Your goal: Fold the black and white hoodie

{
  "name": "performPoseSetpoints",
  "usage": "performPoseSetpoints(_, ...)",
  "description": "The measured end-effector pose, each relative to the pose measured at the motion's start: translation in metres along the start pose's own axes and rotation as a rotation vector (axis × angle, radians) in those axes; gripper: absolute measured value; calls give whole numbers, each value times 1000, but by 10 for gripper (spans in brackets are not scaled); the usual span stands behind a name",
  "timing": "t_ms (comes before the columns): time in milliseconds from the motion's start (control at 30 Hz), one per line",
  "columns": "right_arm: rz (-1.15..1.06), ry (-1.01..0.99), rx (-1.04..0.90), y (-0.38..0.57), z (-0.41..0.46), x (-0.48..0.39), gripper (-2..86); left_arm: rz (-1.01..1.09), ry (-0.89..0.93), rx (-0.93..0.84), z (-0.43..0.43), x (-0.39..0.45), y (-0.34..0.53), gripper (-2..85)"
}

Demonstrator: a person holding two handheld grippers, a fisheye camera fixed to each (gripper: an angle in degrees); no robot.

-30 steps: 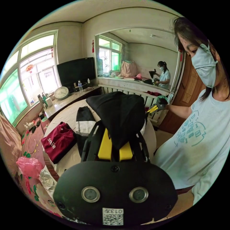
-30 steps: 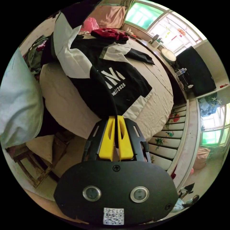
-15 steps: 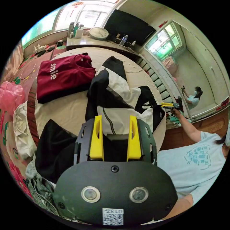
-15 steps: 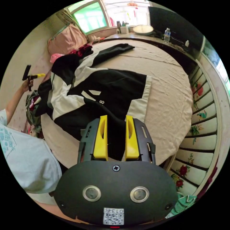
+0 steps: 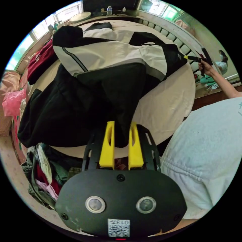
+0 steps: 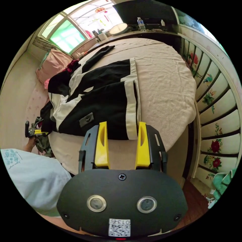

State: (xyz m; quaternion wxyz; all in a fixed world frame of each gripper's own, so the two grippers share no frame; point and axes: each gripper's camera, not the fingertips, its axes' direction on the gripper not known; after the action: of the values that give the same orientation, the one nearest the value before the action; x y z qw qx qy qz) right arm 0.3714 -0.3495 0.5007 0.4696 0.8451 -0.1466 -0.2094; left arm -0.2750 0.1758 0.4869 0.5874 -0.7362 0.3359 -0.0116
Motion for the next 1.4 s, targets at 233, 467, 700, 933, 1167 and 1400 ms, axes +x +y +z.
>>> performPoseSetpoints(233, -125, -34, -46, -35, -36, -2, 27, 261, 240, -5, -132, -68, -46, 4)
performPoseSetpoints(467, -220, -69, -287, -49, -34, 4, 23, 131, 524, -89, -128, -167, -90, 5)
performPoseSetpoints(700, -193, 96, -387, -39, -12, -8, 50, -133, 638, -230, -41, -201, -90, 21)
performPoseSetpoints(933, -301, 258, -92, -33, -81, -53, 101, -104, 506, 0, -141, -195, -44, 111)
performPoseSetpoints(1167, -613, 301, -158, -79, 8, -123, 92, -68, 470, 55, -109, -145, -148, 152)
performPoseSetpoints(1400, -590, 347, -273, -74, 26, -120, 17, -33, 390, 11, -89, -139, -183, 36)
